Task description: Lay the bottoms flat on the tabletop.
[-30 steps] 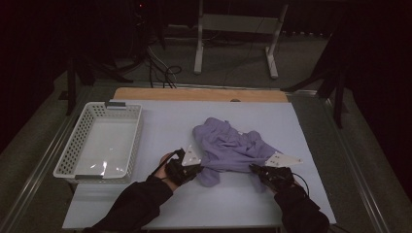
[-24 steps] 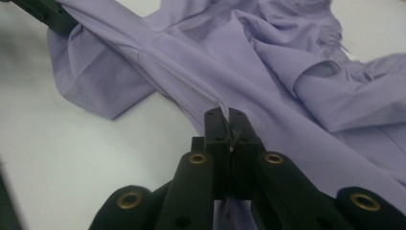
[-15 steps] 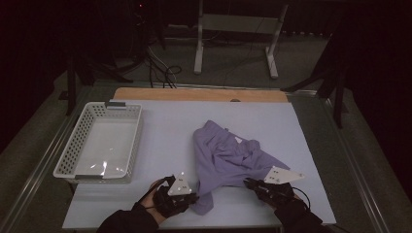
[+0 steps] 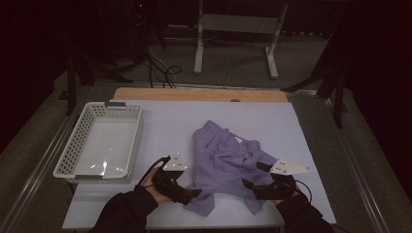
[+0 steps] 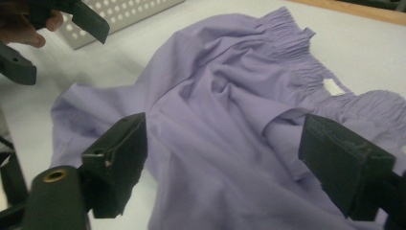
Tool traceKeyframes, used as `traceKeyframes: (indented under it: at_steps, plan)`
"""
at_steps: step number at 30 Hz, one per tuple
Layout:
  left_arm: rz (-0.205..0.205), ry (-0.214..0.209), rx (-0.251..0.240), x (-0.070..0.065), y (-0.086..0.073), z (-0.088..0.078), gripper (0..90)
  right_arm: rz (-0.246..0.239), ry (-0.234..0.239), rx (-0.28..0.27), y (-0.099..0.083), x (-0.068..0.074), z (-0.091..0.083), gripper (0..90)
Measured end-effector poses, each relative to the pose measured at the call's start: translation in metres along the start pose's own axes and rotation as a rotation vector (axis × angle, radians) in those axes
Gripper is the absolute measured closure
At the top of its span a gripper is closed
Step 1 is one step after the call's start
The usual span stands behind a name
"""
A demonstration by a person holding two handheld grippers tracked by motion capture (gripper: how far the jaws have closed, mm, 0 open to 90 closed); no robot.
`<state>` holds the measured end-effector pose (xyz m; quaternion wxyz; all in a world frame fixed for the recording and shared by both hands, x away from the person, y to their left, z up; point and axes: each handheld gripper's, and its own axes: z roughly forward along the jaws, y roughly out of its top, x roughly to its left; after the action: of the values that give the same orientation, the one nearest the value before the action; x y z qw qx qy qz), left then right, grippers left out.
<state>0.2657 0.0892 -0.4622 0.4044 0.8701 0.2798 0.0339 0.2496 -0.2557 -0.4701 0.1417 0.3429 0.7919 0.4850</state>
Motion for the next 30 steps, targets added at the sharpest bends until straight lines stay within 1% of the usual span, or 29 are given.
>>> traceKeyframes:
  at_steps: [1,5,6,8,10,11,13,14,15,17,18,19,20,21,23,24,25,26,27,29,30]
  plan:
    - [0.003,0.004,0.001,0.002,0.002,0.000,3.4,0.002,-0.011,-0.007,0.000,-0.002,0.001,15.4]
    - [-0.012,0.014,-0.015,0.012,0.010,0.001,3.5,0.006,-0.046,-0.020,0.002,-0.010,0.002,14.1]
    - [-0.017,0.024,-0.019,0.015,0.012,0.001,3.2,0.001,-0.058,-0.022,0.002,-0.012,0.003,14.1]
    - [-0.034,0.024,-0.025,0.020,0.015,0.003,3.8,-0.010,-0.087,-0.026,0.001,-0.015,0.003,14.2]
    - [-0.034,0.027,-0.034,0.025,0.017,0.005,4.7,-0.024,-0.106,-0.029,0.000,-0.018,0.003,14.1]
    - [-0.040,0.040,-0.035,0.028,0.019,0.006,4.3,-0.034,-0.122,-0.030,0.000,-0.020,0.003,14.0]
    - [-0.043,0.040,-0.052,0.033,0.022,0.008,4.1,-0.042,-0.144,-0.028,-0.003,-0.025,0.002,14.0]
    - [-0.032,0.063,-0.074,0.035,0.025,0.010,4.1,-0.038,-0.163,-0.022,-0.004,-0.028,0.002,13.9]
    - [-0.021,0.071,-0.094,0.037,0.026,0.010,4.2,-0.041,-0.188,-0.024,-0.005,-0.032,0.000,13.8]
    - [-0.035,0.071,-0.115,0.044,0.033,0.012,6.6,-0.031,-0.210,-0.029,-0.006,-0.039,-0.001,13.8]
    - [-0.041,0.061,-0.128,0.048,0.037,0.013,8.1,-0.022,-0.216,-0.031,-0.006,-0.043,-0.001,13.7]
    - [-0.045,0.080,-0.143,0.052,0.040,0.015,9.0,-0.020,-0.226,-0.040,-0.007,-0.047,-0.002,13.4]
    - [-0.045,0.103,-0.148,0.055,0.043,0.017,9.3,-0.004,-0.246,-0.038,-0.007,-0.053,-0.003,13.4]
    - [-0.059,0.129,-0.149,0.060,0.045,0.019,9.8,0.013,-0.244,-0.030,-0.006,-0.056,-0.003,13.0]
    - [-0.099,0.145,-0.165,0.069,0.047,0.026,10.3,0.036,-0.255,-0.038,-0.006,-0.063,-0.003,13.4]
    - [-0.113,0.163,-0.148,0.073,0.048,0.030,10.6,0.051,-0.237,-0.051,-0.007,-0.067,-0.004,13.5]
    - [-0.130,0.183,-0.129,0.077,0.049,0.036,10.6,0.058,-0.226,-0.049,-0.008,-0.069,-0.003,14.0]
    - [-0.145,0.193,-0.107,0.080,0.049,0.042,10.7,0.056,-0.249,-0.030,-0.009,-0.071,-0.001,14.3]
    - [-0.149,0.229,-0.086,0.083,0.049,0.048,10.8,0.051,-0.250,-0.011,-0.011,-0.074,0.001,15.7]
    - [-0.143,0.291,-0.057,0.088,0.049,0.060,11.8,0.052,-0.256,0.008,-0.013,-0.081,0.007,21.9]
    - [-0.148,0.304,-0.053,0.090,0.049,0.064,16.4,0.054,-0.258,0.027,-0.014,-0.085,0.012,24.5]
